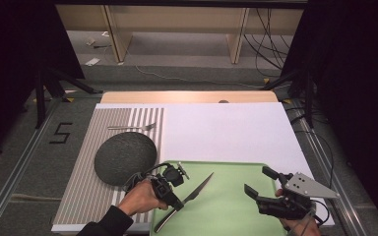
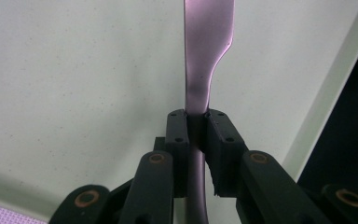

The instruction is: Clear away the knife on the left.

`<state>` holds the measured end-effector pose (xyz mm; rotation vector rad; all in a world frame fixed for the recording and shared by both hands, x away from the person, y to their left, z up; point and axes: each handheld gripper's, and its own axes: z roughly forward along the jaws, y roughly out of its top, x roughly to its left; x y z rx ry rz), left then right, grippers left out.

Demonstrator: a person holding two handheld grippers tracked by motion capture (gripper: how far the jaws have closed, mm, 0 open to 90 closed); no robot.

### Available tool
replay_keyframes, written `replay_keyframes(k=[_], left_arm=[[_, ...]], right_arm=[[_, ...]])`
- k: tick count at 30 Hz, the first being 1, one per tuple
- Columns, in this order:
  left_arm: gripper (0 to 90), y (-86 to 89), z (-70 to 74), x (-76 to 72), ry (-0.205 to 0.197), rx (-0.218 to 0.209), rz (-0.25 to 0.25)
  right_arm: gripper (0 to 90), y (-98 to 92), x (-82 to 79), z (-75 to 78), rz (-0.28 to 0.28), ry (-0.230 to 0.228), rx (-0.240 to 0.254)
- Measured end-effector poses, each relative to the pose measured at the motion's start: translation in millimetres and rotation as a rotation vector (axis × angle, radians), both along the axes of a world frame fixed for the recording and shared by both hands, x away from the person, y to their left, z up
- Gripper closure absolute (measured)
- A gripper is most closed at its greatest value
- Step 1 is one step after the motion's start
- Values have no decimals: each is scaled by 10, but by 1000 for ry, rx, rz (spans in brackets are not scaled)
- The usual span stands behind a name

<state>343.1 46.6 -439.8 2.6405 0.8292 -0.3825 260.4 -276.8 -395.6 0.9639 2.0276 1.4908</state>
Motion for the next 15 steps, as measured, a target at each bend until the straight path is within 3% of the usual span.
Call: replay_keyframes(k=[7,15], left_arm=[[794,-45,-86,46,34,18,5],[791,-65,-146,51,29,59,33]], right_arm=[[199,0,-4,4,6,-6,2],[199,-3,-2,3,6,-3,2]])
